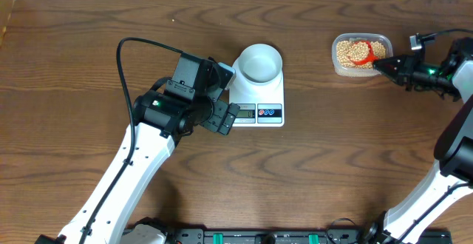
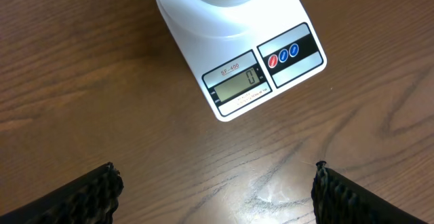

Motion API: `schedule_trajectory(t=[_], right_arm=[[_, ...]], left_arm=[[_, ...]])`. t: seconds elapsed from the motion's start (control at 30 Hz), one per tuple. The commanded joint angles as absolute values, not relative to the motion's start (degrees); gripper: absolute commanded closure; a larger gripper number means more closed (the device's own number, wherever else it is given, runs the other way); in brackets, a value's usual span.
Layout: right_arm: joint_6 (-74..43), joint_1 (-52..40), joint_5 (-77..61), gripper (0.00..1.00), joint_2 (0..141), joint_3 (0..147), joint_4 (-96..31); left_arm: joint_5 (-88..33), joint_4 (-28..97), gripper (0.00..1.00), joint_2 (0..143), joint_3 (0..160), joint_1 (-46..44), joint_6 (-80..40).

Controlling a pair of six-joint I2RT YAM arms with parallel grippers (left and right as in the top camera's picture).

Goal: Scoop item into bowl and weigh 50g on scale
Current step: 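Dip the red scoop into the beans with the right gripper, then lift the filled scoop out of the tub with the right gripper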

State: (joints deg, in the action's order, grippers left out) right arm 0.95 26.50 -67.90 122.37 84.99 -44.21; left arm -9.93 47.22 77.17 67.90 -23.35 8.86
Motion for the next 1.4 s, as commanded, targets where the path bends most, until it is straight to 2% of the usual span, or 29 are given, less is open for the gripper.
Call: schedule_trajectory(t=[0.0,0.73,1.37], right_arm=[[3.51,27.86,-71.11,0.99,122.56,84.68,-44.84],[5.02,29.78,-83.15,0.99,122.56,84.68,-45.63],[4.78,25.76,-89.52,0.99,122.56,84.71,-44.95]], left_arm=[[-9.39,47.35,0.08,77.47,67.70,-23.16,8.97],[-9.41,47.35,0.08,77.47,67.70,-23.16,8.97],[-9.41,47.35,0.08,77.47,67.70,-23.16,8.97]])
